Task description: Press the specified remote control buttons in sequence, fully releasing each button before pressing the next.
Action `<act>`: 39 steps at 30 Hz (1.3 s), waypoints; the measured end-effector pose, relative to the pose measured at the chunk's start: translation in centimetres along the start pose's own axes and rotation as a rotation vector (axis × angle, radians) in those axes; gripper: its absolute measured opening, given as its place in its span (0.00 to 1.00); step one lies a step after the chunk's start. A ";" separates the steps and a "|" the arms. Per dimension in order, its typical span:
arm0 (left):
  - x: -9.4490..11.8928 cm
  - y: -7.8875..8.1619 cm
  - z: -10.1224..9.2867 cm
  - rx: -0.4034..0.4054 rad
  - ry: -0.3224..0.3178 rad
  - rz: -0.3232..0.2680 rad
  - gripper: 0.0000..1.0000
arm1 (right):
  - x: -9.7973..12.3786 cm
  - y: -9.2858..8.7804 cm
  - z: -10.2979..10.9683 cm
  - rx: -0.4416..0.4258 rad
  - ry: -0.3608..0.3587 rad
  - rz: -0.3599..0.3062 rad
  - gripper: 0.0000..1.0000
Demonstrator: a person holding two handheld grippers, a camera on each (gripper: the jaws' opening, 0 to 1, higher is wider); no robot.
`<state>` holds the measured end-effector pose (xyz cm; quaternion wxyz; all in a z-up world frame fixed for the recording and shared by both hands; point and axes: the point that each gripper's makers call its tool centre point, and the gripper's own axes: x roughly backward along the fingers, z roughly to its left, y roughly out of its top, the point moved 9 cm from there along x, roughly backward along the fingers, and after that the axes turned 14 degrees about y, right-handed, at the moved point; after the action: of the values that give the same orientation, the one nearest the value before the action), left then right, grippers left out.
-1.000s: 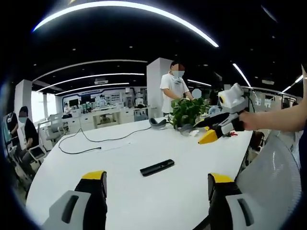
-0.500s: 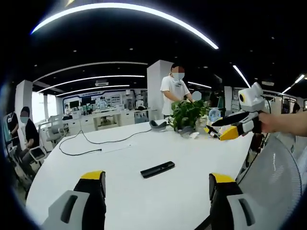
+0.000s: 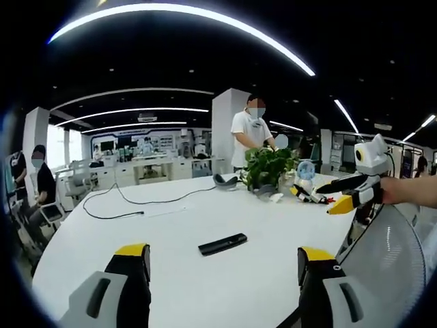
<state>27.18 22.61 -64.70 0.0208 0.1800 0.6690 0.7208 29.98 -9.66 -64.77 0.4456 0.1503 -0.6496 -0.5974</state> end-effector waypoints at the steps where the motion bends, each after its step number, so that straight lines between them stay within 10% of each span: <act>1: 0.0 0.0 0.0 -0.001 0.002 0.000 0.94 | -0.1 -0.1 0.0 0.005 0.003 0.005 0.88; 39: 0.0 -0.5 1.0 0.080 0.116 0.055 0.92 | 0.7 -0.3 0.0 0.075 -0.039 0.002 0.85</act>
<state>27.39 23.58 -65.17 -0.0449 0.1571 0.6922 0.7030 29.50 -10.22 -64.80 0.4275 0.1546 -0.6803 -0.5750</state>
